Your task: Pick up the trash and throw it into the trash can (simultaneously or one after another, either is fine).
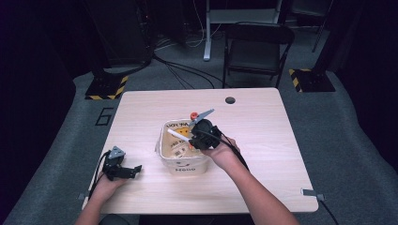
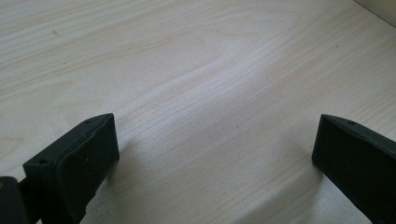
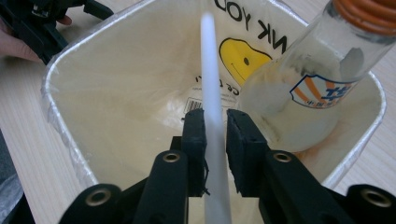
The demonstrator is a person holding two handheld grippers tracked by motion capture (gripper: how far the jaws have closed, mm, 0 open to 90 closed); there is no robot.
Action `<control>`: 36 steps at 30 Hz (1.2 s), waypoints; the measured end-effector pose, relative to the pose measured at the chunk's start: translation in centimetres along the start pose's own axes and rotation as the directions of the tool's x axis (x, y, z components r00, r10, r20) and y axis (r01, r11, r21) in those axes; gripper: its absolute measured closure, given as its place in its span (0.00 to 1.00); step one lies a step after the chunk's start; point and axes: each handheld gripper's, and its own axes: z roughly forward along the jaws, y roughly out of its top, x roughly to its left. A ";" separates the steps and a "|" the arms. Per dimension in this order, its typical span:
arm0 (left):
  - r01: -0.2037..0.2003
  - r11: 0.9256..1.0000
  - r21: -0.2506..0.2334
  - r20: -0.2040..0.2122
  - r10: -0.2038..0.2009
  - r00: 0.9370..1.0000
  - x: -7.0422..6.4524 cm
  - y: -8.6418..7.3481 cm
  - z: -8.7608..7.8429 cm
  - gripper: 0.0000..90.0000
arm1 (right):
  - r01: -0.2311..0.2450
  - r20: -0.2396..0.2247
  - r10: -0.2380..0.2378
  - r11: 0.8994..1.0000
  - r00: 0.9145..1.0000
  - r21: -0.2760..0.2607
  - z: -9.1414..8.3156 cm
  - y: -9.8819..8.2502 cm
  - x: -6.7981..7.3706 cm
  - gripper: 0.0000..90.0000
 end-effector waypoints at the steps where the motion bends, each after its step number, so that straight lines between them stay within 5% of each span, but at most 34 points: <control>1: -0.001 1.000 0.000 0.001 0.001 1.000 0.0 0.0 0.0 0.00 | -0.001 0.000 0.001 1.000 1.000 -0.004 0.0 0.1 0.0 0.83; 14: 0.009 1.000 -0.004 -0.001 -0.009 1.000 0.0 0.1 0.2 0.00 | -0.031 0.002 0.031 0.996 1.000 -0.087 -2.2 -0.4 -1.0 0.64; 24: 0.005 1.000 0.004 -0.003 -0.005 1.000 0.0 0.1 0.0 0.00 | -0.030 0.033 0.034 0.991 0.999 -0.129 -4.0 -1.8 -1.9 0.57; 36: 0.008 1.000 -0.001 -0.001 -0.008 1.000 -0.1 0.0 0.0 0.00 | -0.110 0.083 0.127 0.976 0.988 -0.186 -5.4 -5.4 -3.8 0.53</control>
